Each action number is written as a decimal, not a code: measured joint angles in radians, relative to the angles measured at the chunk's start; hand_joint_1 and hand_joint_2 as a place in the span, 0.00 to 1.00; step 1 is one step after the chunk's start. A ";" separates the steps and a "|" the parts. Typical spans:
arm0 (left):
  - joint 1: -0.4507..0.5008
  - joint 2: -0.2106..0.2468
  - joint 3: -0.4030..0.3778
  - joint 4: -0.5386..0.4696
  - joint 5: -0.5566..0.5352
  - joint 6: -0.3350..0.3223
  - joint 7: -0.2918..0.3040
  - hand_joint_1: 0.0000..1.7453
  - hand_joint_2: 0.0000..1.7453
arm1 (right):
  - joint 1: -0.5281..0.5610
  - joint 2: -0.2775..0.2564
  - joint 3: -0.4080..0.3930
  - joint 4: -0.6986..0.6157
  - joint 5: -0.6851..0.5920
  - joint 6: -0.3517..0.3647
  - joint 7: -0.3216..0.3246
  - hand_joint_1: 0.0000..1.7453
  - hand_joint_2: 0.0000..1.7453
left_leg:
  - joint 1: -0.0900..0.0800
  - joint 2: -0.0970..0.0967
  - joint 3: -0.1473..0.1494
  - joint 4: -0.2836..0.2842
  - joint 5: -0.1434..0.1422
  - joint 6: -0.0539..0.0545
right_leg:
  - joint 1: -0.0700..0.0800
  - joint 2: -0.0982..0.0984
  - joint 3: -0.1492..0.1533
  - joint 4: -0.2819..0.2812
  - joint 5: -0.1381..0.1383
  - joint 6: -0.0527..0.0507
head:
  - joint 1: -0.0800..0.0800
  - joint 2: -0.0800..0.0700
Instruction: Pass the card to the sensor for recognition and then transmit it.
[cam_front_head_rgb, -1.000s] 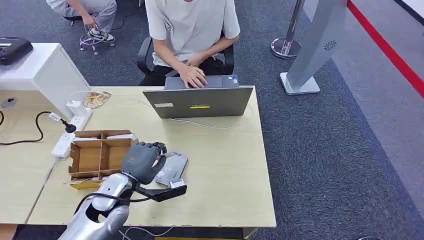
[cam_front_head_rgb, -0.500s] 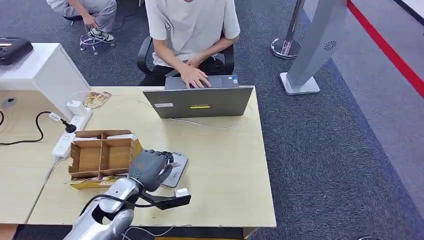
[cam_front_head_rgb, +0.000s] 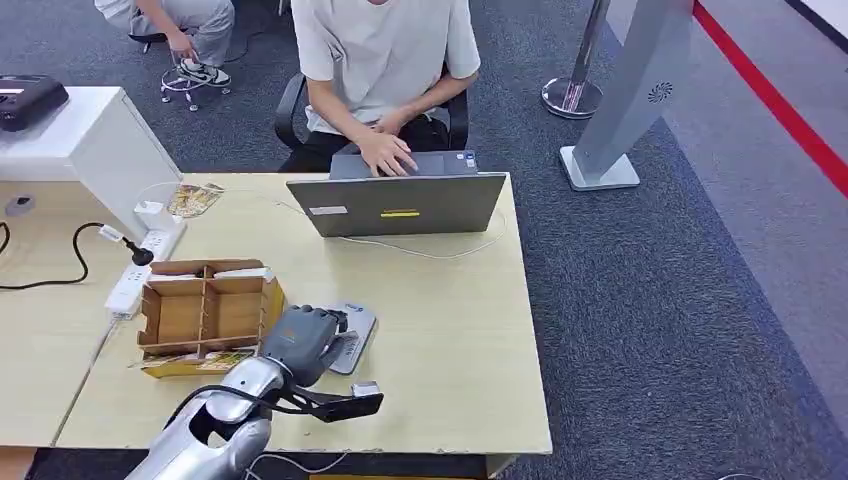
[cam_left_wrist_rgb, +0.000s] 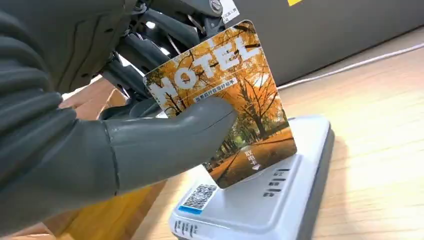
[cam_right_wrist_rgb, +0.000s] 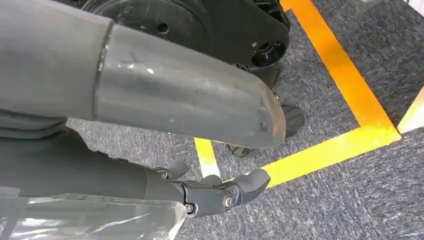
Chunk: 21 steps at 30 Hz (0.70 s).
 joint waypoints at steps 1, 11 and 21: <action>0.000 0.002 -0.002 -0.001 -0.004 0.002 0.007 1.00 1.00 | 0.000 0.000 0.000 0.000 0.000 0.000 0.000 0.00 0.00 | 0.000 0.000 0.000 0.000 0.000 0.000 | 0.000 0.000 0.000 0.000 0.000 0.000 | 0.000 0.000; 0.012 -0.047 0.001 -0.140 -0.170 0.401 0.042 1.00 1.00 | 0.007 0.018 -0.023 -0.020 0.031 -0.008 -0.007 0.00 0.00 | 0.000 -0.001 -0.002 0.000 0.001 0.001 | 0.000 -0.001 -0.001 0.000 0.000 0.000 | 0.000 0.000; -0.154 -0.090 0.145 -0.157 -0.223 0.531 -0.004 1.00 1.00 | 0.004 0.018 -0.015 -0.023 0.114 -0.024 -0.014 0.00 0.00 | 0.000 -0.002 -0.002 0.000 0.002 0.000 | 0.000 -0.002 -0.002 0.001 0.001 -0.001 | 0.000 0.000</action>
